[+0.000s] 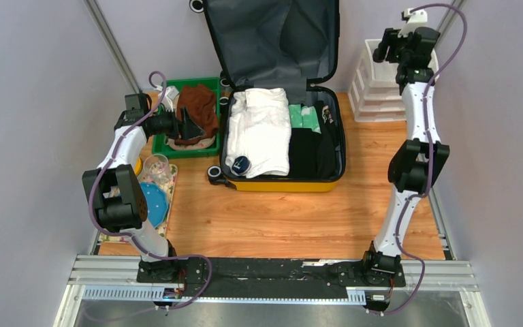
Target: Open, take out, and arrange the luggage
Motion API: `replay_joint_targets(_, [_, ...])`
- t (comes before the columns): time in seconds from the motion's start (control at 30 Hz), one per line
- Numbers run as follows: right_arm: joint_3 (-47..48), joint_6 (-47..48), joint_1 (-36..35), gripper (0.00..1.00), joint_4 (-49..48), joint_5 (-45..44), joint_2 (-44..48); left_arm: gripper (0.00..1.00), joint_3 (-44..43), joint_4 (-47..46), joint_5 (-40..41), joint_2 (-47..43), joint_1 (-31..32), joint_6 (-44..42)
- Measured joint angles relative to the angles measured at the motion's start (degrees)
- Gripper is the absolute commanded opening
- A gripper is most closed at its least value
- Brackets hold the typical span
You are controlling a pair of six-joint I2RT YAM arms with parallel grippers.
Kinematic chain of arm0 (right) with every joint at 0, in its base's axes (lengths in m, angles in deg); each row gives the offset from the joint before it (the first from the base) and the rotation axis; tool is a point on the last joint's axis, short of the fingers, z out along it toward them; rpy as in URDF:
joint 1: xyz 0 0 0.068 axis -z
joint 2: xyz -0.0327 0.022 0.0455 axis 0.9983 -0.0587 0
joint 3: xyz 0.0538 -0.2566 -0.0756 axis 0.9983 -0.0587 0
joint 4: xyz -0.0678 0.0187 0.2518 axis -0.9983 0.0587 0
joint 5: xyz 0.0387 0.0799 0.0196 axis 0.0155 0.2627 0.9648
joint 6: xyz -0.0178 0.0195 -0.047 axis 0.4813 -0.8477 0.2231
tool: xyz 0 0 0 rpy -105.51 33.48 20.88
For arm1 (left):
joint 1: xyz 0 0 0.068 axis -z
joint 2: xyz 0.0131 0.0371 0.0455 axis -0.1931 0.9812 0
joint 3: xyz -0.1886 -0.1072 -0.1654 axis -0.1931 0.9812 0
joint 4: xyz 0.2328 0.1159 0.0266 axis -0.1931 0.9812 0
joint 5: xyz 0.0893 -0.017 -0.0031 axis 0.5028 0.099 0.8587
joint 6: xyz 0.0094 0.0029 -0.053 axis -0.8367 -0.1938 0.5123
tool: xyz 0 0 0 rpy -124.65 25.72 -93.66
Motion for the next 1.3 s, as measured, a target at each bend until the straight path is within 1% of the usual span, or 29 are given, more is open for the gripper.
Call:
replay_joint_targets(0.1, [0.5,0.6,-0.2,0.66,3.2,3.5,5.9,0.90,-0.3,0.1,0.7,0.0,0.0,-0.6])
replay_joint_targets(0.2, [0.7,2.6,-1.6,0.67,7.1,9.0,12.0,0.90,-0.3,0.2,0.7,0.0,0.0,-0.6])
replay_joint_targets(0.3, [0.5,6.3,-6.8,0.67,11.9,15.1,16.7,0.90,-0.3,0.1,0.6,0.0,0.0,-0.6])
replay_joint_targets(0.37, [0.5,9.9,-12.6,0.68,15.7,18.9,17.8,0.90,-0.3,0.0,0.6,0.0,0.0,-0.4])
replay_joint_targets(0.5, [0.3,18.8,-26.5,0.70,26.9,24.1,15.1,0.90,0.3,-0.4,0.4,-0.3,0.0,-0.3])
replay_joint_targets(0.6, [-1.3,25.4,-35.7,0.71,34.3,24.9,10.8,0.90,2.1,-0.6,0.3,-1.5,0.0,-0.2])
replay_joint_targets(0.73, [-2.4,32.2,-44.3,0.73,42.5,25.1,4.0,0.90,4.2,-0.6,0.3,-3.0,0.0,0.0])
replay_joint_targets(0.83, [0.2,35.5,-47.6,0.75,49.2,25.1,-1.6,0.90,5.1,-0.8,0.3,-3.8,0.0,0.1])
replay_joint_targets(0.97, [1.6,38.1,-49.1,0.78,53.9,24.7,-5.4,0.90,6.3,-1.1,0.3,-4.7,0.0,0.1])
replay_joint_targets(1.13, [0.7,39.3,-49.9,0.80,54.9,24.2,-5.6,0.90,8.4,-1.2,0.3,-5.8,0.0,0.1])
replay_joint_targets(1.3, [-3.3,39.6,-50.3,0.80,53.4,23.2,-5.6,0.90,9.8,-1.2,0.3,-6.5,0.0,0.1])
